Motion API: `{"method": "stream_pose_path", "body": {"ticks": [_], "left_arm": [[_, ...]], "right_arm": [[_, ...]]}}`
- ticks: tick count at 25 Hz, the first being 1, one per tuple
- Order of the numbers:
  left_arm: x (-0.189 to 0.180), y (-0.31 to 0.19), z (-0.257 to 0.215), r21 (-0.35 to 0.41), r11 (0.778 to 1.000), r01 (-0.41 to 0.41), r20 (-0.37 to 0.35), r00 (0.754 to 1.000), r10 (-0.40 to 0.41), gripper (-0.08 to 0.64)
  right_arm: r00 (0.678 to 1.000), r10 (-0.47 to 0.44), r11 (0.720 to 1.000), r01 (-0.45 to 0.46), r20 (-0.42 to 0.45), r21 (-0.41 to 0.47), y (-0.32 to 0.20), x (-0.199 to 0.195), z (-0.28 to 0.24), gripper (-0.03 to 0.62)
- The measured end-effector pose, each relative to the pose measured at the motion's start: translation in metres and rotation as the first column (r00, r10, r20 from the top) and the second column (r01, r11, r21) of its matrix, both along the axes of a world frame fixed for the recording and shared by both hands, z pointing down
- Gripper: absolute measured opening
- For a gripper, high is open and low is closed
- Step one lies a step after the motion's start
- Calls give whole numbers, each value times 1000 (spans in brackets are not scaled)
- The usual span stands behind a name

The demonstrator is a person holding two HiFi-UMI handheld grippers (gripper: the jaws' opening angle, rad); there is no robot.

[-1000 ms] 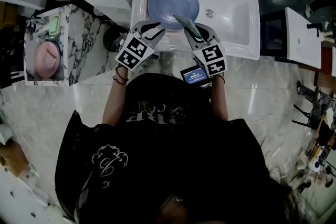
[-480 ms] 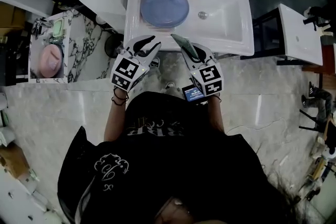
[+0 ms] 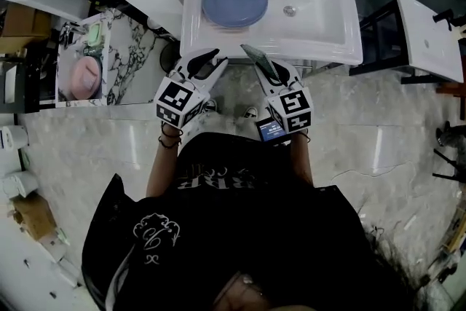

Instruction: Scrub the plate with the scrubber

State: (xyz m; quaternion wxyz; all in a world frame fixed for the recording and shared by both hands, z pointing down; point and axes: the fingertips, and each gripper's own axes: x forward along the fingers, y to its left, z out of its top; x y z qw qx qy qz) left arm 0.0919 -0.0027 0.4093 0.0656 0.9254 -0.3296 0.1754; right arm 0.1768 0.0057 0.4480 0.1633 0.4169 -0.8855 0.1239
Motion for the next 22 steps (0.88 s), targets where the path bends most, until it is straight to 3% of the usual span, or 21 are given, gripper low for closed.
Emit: {"method": "stream_pose_path", "body": {"ticks": [10,16,22], "left_arm": [[-21,23,7,-19,998,-58,29,998,59,115],[-66,50,10,-10,996,-88,31,996,88,115],[-124,84,16,-11,993,-115,0,993,115,115]], "right_arm": [[997,68,998,-68,27,-4,8,-18,3,86],[992,101,995,-99,80,-21,30,-64,0,86],[989,129,991,-127,70,-32,69,-122,4,86]]}}
